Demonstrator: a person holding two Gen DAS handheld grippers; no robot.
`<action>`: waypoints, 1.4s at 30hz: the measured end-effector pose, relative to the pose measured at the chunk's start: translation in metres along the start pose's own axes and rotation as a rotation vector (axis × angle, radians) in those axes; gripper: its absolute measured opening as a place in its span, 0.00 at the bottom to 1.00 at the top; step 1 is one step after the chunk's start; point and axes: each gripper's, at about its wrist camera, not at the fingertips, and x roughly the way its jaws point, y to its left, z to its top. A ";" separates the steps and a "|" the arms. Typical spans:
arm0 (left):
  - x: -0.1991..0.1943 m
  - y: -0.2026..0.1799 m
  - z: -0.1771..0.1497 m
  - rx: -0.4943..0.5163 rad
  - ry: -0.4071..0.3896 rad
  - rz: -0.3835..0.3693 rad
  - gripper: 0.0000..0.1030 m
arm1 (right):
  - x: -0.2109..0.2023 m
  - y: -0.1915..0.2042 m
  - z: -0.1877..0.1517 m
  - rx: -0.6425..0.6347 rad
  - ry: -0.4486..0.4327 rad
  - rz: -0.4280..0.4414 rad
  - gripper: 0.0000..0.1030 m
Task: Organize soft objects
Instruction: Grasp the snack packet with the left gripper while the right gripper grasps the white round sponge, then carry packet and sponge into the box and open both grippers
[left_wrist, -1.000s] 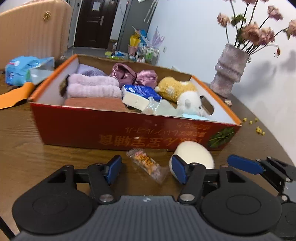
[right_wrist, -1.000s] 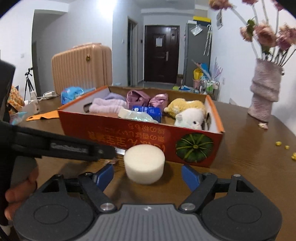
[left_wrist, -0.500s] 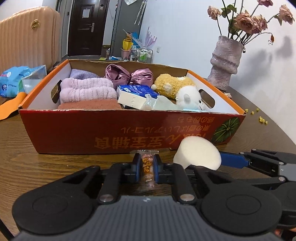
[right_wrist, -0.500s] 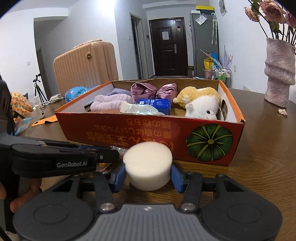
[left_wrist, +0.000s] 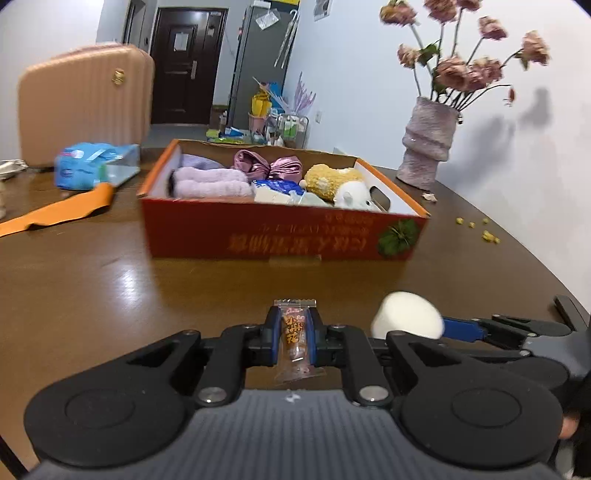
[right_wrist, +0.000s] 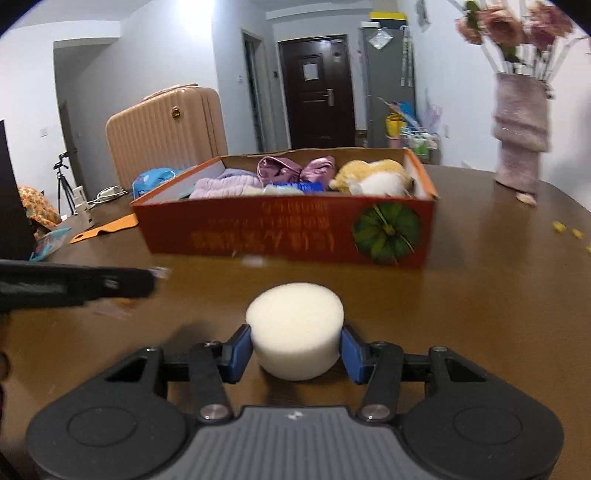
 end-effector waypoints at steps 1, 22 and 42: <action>-0.015 0.001 -0.007 0.000 -0.005 0.001 0.14 | -0.013 0.001 -0.007 0.009 -0.003 -0.001 0.49; -0.062 0.003 0.019 -0.017 -0.140 -0.042 0.14 | -0.086 0.023 0.025 -0.066 -0.168 0.001 0.49; 0.182 0.032 0.124 -0.099 0.100 -0.039 0.33 | 0.184 -0.053 0.182 0.015 0.105 0.043 0.54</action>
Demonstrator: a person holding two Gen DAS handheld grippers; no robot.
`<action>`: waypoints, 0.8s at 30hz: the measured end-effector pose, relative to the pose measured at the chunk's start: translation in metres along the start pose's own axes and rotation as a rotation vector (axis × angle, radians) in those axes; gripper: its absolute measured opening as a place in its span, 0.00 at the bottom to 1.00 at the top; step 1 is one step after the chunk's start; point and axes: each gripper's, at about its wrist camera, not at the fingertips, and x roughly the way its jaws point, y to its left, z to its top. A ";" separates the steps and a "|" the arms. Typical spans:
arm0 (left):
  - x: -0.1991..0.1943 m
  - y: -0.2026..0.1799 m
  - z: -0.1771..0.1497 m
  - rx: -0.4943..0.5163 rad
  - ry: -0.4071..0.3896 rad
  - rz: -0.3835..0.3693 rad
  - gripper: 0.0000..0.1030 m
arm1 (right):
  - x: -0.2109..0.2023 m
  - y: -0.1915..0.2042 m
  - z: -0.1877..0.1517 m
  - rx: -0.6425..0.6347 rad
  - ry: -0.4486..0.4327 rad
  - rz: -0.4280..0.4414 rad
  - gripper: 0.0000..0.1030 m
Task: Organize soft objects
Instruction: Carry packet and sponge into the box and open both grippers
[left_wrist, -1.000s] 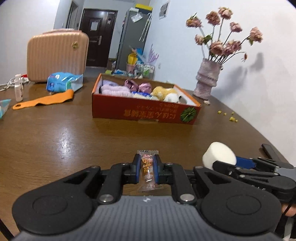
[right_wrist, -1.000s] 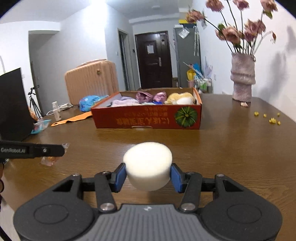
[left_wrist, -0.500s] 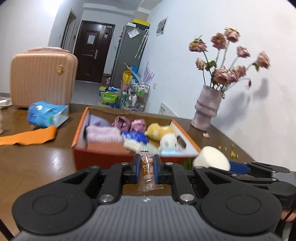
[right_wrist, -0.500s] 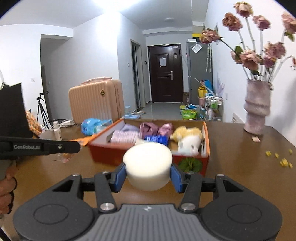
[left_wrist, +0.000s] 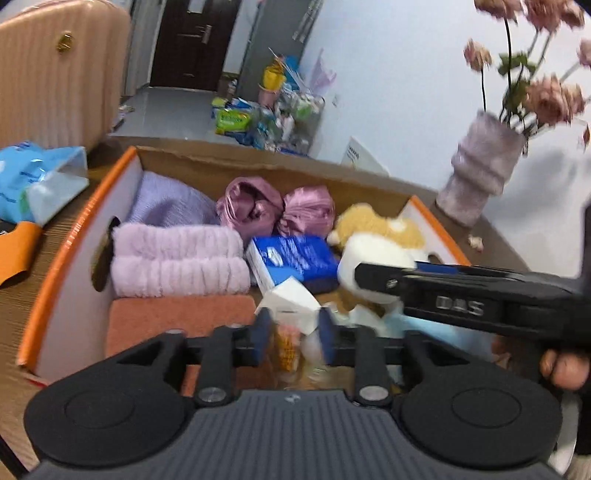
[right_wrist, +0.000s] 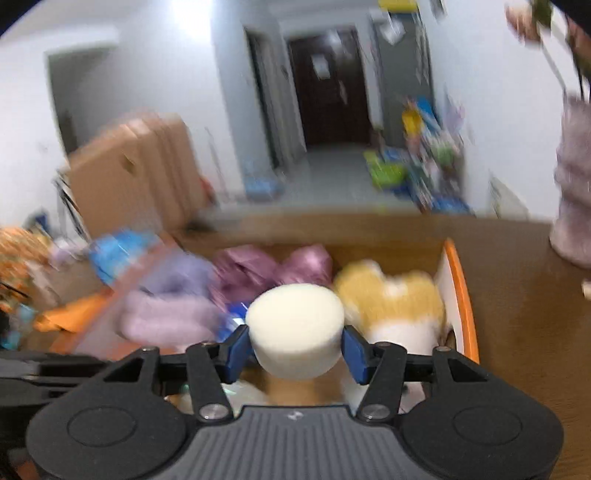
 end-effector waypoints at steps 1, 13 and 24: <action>0.000 -0.001 -0.001 0.025 -0.002 -0.010 0.37 | 0.001 -0.001 -0.003 -0.008 -0.013 0.018 0.55; -0.045 0.019 0.020 -0.007 -0.072 0.033 0.58 | -0.028 -0.004 0.006 0.031 0.006 0.072 0.75; -0.151 0.009 0.011 0.150 -0.191 0.127 0.69 | -0.160 0.019 0.012 -0.061 -0.128 -0.049 0.76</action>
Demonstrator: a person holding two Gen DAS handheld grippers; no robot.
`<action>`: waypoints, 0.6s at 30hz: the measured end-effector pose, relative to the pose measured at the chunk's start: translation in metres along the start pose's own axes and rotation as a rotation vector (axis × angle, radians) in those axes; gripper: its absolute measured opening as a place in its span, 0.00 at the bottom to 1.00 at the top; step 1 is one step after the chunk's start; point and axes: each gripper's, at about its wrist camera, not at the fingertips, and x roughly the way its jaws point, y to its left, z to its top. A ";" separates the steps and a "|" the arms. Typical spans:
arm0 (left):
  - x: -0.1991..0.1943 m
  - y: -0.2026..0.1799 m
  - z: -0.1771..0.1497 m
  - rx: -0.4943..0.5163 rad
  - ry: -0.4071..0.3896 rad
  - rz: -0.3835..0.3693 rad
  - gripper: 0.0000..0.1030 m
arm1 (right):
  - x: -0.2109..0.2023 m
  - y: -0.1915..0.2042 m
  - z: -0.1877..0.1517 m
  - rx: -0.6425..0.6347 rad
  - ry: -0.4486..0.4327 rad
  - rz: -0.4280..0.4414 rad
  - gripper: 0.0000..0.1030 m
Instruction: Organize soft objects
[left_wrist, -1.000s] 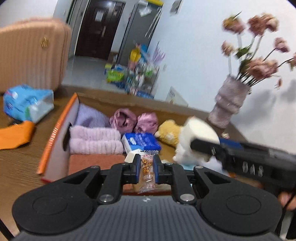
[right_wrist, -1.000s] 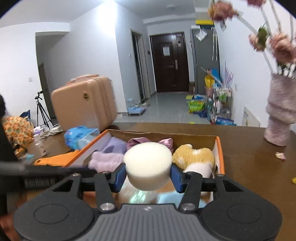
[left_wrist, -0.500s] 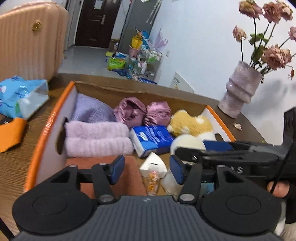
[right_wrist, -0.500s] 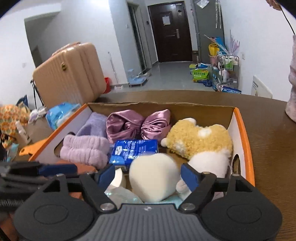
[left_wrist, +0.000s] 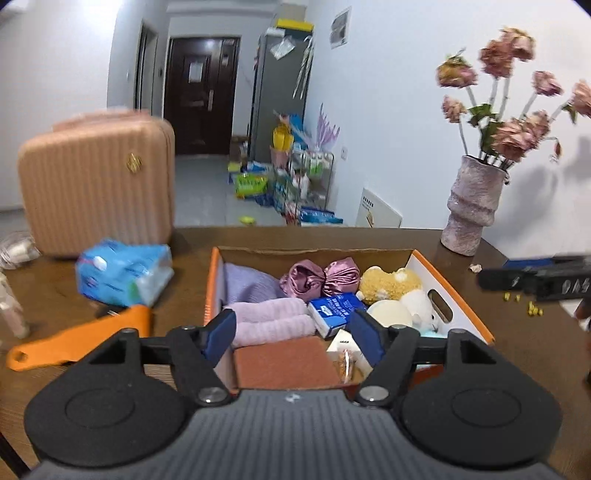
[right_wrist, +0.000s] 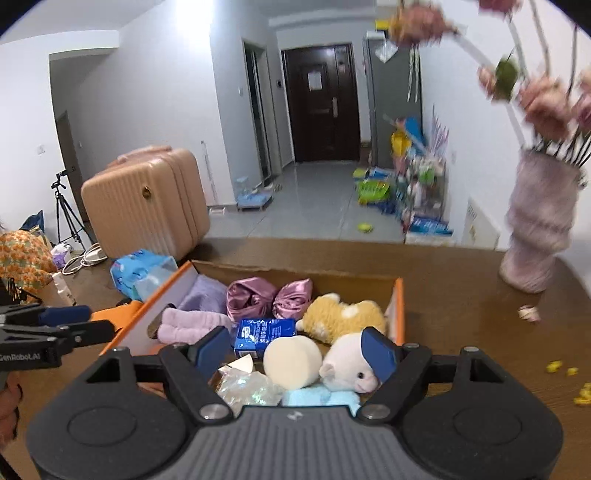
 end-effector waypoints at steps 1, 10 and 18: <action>-0.010 -0.001 -0.001 0.014 -0.010 0.009 0.70 | -0.010 0.003 0.000 -0.006 -0.010 -0.010 0.76; -0.102 -0.010 -0.037 0.058 -0.213 0.090 0.91 | -0.111 0.041 -0.043 -0.091 -0.201 -0.079 0.89; -0.152 -0.020 -0.090 0.068 -0.369 0.104 1.00 | -0.158 0.074 -0.133 -0.101 -0.521 -0.175 1.00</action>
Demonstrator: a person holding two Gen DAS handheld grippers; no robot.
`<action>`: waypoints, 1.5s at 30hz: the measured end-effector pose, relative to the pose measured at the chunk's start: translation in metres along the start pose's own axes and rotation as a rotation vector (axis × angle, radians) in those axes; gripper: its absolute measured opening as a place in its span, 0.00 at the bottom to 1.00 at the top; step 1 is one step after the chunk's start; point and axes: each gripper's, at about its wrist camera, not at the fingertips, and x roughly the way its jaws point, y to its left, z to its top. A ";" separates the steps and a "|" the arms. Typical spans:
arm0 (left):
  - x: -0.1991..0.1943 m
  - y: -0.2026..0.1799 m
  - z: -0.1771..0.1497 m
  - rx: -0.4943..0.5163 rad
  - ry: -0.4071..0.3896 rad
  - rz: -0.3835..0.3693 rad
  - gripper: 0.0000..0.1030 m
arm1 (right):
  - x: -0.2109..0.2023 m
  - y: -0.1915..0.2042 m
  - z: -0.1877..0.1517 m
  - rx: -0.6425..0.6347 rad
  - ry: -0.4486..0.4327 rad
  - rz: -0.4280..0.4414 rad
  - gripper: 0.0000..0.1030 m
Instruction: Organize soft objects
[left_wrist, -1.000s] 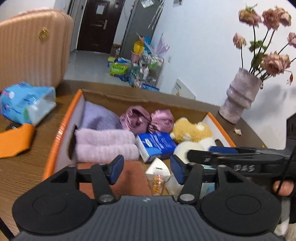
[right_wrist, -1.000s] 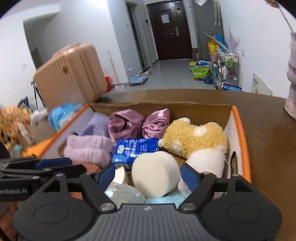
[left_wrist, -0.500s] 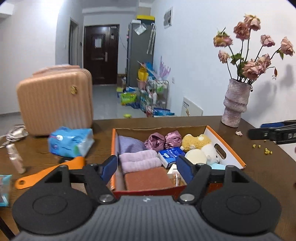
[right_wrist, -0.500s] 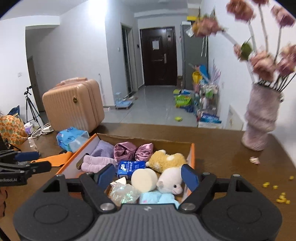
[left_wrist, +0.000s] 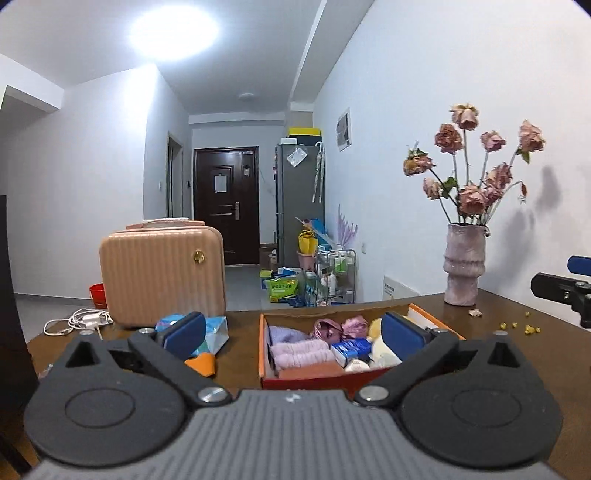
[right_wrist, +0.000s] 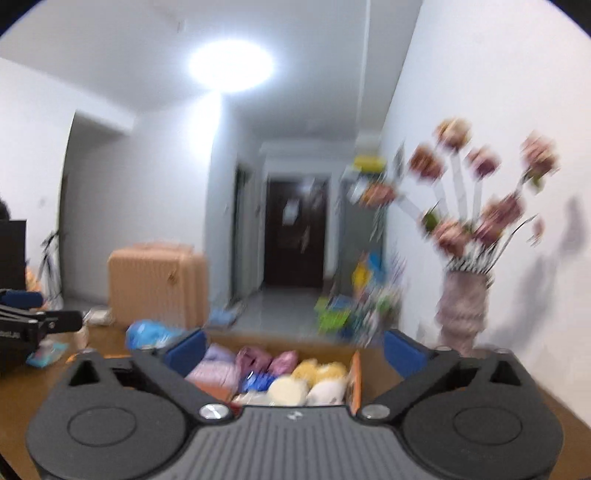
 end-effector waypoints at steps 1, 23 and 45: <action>-0.004 0.000 -0.003 -0.001 0.002 -0.005 1.00 | -0.005 0.003 -0.005 0.003 0.005 -0.009 1.00; -0.178 0.011 -0.095 -0.068 -0.056 0.066 1.00 | -0.154 0.061 -0.071 0.057 0.040 0.062 1.00; -0.216 -0.008 -0.145 0.017 0.031 0.054 1.00 | -0.210 0.086 -0.130 0.174 0.148 0.043 1.00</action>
